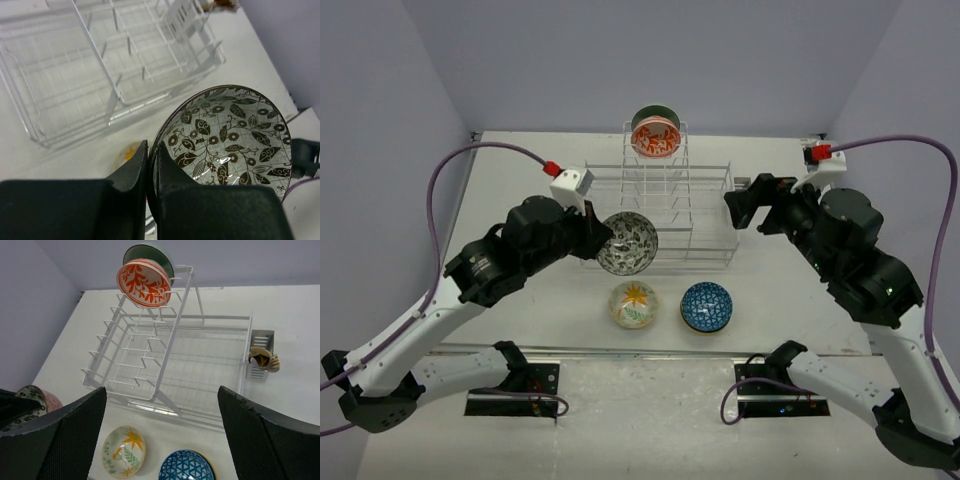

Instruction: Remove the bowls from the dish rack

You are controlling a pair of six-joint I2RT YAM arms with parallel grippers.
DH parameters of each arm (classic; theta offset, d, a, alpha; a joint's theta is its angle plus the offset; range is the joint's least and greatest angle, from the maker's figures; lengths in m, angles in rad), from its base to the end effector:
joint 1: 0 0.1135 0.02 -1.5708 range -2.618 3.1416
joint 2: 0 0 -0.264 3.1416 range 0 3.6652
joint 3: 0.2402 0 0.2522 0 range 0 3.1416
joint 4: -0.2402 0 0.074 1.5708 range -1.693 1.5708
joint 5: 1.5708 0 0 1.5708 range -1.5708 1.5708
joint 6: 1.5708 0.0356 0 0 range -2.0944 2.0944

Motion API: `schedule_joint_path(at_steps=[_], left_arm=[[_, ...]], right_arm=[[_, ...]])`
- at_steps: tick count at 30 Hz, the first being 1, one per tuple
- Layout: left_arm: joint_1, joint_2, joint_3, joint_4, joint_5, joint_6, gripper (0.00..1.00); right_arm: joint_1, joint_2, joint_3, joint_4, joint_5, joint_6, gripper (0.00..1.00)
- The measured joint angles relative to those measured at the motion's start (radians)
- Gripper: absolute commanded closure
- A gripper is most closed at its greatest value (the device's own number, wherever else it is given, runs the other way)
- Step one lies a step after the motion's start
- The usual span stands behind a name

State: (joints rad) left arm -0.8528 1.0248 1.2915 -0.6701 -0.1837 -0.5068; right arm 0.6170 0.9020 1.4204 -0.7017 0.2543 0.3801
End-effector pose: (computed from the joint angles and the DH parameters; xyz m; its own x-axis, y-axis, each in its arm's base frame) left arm 0.1389 -0.1491 0.4188 -0.5315 -0.1169 -0.8389 0.4254 0.8196 -0.3837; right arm 0.1243 0.0772 0.4743 -0.2710 0.2480 -0.9301 -0.2775 0.9051 0.3222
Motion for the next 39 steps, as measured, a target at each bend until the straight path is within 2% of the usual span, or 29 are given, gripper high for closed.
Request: schedule_joint_path(at_steps=[8, 14, 19, 23, 33, 35, 36, 39], left_arm=[[-0.008, -0.066, -0.414, 0.043, 0.055, -0.093, 1.0], [-0.012, -0.071, -0.587, 0.162, 0.016, -0.189, 1.0], [-0.014, -0.011, -0.641, 0.261, -0.017, -0.237, 1.0], [-0.014, 0.027, -0.686, 0.319, -0.039, -0.26, 0.95], [-0.014, 0.135, -0.701, 0.426, -0.039, -0.269, 0.94], [-0.014, 0.138, -0.705, 0.43, -0.037, -0.27, 0.91], [-0.014, 0.137, -0.707, 0.435, -0.037, -0.272, 0.86], [-0.015, 0.136, -0.712, 0.448, -0.031, -0.278, 0.77]], right_arm=[[0.0, -0.058, -0.055, -0.051, 0.044, -0.001, 0.08], [0.0, -0.063, -0.074, -0.054, 0.044, -0.001, 0.08], [0.0, -0.071, -0.103, -0.055, 0.044, -0.002, 0.07], [0.0, -0.064, -0.105, -0.055, 0.043, -0.003, 0.07], [0.0, -0.027, -0.136, -0.054, 0.039, -0.002, 0.07], [0.0, -0.024, -0.14, -0.054, 0.039, -0.002, 0.07], [0.0, -0.024, -0.141, -0.054, 0.039, -0.003, 0.07], [0.0, -0.027, -0.141, -0.054, 0.039, -0.003, 0.07]])
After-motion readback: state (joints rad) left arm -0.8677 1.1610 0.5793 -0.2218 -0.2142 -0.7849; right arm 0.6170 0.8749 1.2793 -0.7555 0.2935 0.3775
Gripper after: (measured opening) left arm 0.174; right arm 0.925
